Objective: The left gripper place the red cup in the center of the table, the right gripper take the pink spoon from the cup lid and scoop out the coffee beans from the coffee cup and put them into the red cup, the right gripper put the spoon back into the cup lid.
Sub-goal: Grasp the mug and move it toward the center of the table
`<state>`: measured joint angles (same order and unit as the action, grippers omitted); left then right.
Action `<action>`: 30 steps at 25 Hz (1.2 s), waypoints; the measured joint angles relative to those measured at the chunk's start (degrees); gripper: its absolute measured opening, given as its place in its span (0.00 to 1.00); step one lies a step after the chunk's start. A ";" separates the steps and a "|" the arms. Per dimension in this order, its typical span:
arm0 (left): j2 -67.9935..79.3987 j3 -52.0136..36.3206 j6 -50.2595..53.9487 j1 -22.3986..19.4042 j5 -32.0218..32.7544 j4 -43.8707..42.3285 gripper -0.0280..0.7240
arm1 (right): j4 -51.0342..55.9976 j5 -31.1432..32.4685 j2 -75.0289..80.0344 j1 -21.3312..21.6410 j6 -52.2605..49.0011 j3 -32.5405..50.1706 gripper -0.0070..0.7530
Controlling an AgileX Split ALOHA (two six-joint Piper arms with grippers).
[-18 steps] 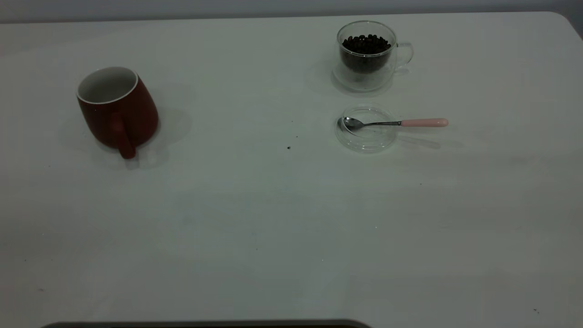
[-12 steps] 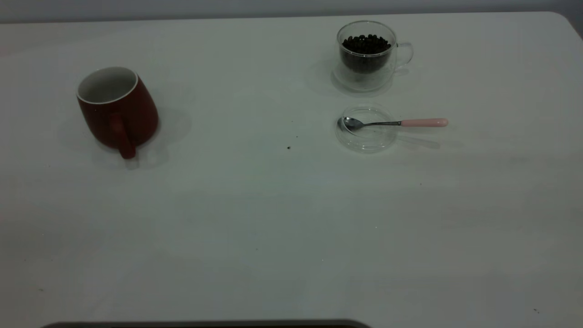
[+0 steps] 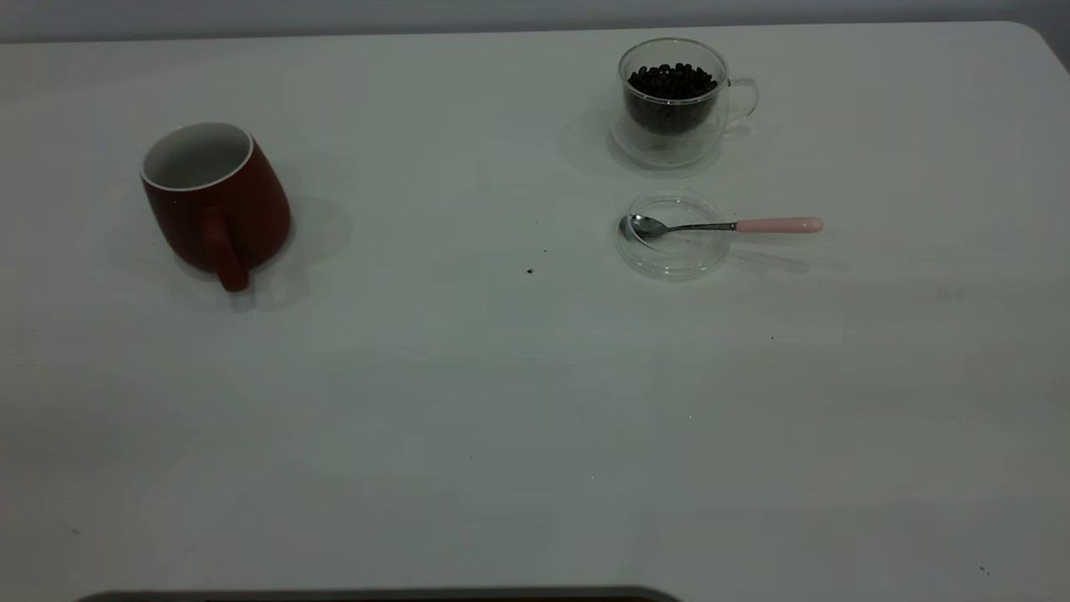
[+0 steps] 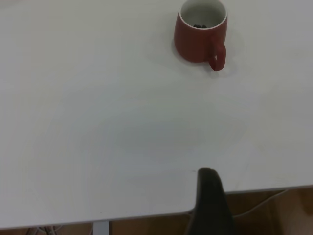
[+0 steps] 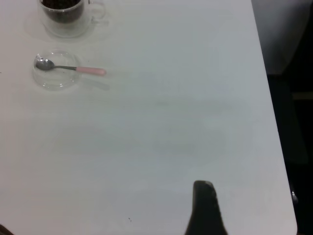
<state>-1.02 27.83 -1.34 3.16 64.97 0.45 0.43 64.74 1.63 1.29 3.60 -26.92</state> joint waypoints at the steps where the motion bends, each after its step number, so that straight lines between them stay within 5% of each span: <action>1: 0.00 0.00 0.00 0.00 0.00 0.00 0.82 | 0.00 0.00 0.00 0.00 0.00 0.00 0.77; 12: 4.21 2.03 0.07 0.00 -1.00 -0.45 0.82 | 0.00 0.00 0.00 0.00 0.00 0.00 0.77; 22: 39.37 21.18 -0.18 0.00 -2.59 -1.21 0.82 | 0.00 0.00 0.00 0.00 0.00 0.00 0.77; 30: 65.91 33.08 -15.46 0.00 -4.51 -1.77 0.82 | 0.00 0.00 0.00 0.00 0.00 0.00 0.77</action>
<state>64.89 60.92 -16.80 3.16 60.46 -1.32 0.43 64.74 1.63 1.29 3.60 -26.92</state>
